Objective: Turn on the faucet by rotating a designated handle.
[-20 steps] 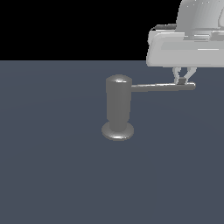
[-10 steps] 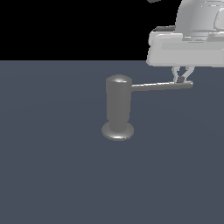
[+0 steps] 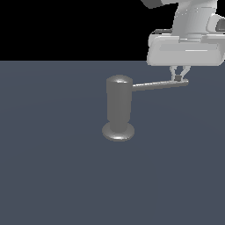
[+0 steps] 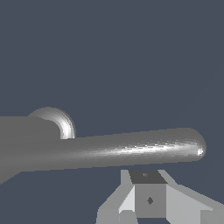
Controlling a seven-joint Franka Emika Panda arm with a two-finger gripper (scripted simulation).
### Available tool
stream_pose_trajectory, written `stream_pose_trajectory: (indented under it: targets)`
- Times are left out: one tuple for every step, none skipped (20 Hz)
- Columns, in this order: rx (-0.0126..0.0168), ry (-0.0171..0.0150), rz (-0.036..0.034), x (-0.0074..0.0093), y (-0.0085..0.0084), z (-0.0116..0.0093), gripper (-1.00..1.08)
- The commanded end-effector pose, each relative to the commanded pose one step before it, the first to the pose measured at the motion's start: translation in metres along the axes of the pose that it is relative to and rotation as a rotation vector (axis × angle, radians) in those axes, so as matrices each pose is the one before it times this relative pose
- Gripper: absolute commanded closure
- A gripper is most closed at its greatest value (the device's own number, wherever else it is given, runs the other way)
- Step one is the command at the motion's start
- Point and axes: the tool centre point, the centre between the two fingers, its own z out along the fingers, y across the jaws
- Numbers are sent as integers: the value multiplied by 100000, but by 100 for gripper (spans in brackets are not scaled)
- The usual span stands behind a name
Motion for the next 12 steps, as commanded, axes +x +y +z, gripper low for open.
stream_pose_trajectory:
  targets:
    - [7, -804, -236, 830, -259, 677, 108]
    - [-3, -69, 85, 300, -3, 40, 108]
    - [-3, -69, 85, 298, -3, 39, 108]
    - [-3, -69, 85, 297, -3, 39, 108]
    - [-3, -69, 85, 295, -2, 39, 108]
    - [-3, -69, 85, 294, -2, 39, 108]
    - [-3, -69, 85, 292, -2, 39, 108]
    - [-3, -69, 85, 291, -1, 39, 108]
    - [-3, -69, 85, 289, -1, 39, 108]
    - [-3, -69, 85, 288, -1, 39, 108]
    - [-3, -69, 85, 286, 0, 39, 108]
    - [-3, -69, 85, 285, 0, 39, 108]
